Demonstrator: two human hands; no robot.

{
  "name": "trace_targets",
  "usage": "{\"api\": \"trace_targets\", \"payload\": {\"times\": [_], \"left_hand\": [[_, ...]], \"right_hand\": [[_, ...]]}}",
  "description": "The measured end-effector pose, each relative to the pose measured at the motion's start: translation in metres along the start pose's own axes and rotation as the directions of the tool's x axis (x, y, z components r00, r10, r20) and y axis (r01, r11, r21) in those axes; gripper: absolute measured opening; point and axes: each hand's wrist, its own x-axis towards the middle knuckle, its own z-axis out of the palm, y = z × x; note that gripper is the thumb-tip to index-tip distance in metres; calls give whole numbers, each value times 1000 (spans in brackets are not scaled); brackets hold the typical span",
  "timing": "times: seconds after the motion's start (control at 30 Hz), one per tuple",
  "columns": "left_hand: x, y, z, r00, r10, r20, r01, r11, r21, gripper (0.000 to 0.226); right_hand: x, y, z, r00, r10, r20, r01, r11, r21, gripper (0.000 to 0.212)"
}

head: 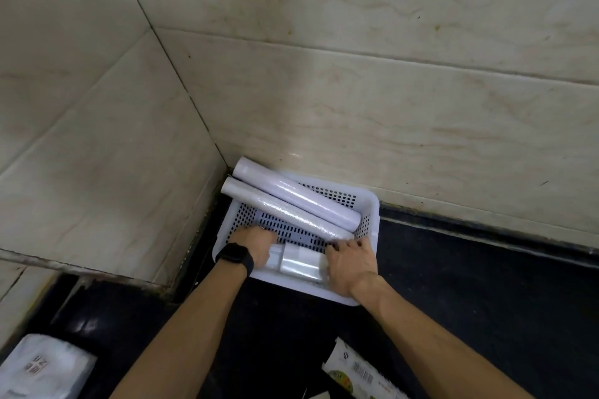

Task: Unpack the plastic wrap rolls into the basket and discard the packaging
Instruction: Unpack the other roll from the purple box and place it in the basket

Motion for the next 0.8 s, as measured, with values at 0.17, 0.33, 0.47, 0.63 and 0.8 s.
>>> {"api": "trace_targets", "payload": {"times": [0.17, 0.33, 0.47, 0.63, 0.8], "left_hand": [[-23, -10, -13, 939, 0, -345, 14, 999, 38, 20], [-61, -41, -16, 888, -163, -431, 52, 965, -258, 33], [-86, -77, -6, 890, -348, -295, 73, 746, -662, 20], [-103, -77, 16, 858, -476, -195, 145, 588, -796, 31], [-104, -71, 22, 827, -524, -203, 108, 502, -858, 30]], "right_hand": [[-3, 4, -3, 999, -40, 23, 40, 999, 6, 36], [-3, 1, -6, 998, -61, -1, 60, 993, 104, 32], [12, -17, -17, 995, -90, 51, 63, 918, 392, 38], [32, -51, -26, 991, -116, 68, 77, 901, 426, 38], [41, -67, -32, 985, -129, 111, 79, 925, 373, 42]]}}
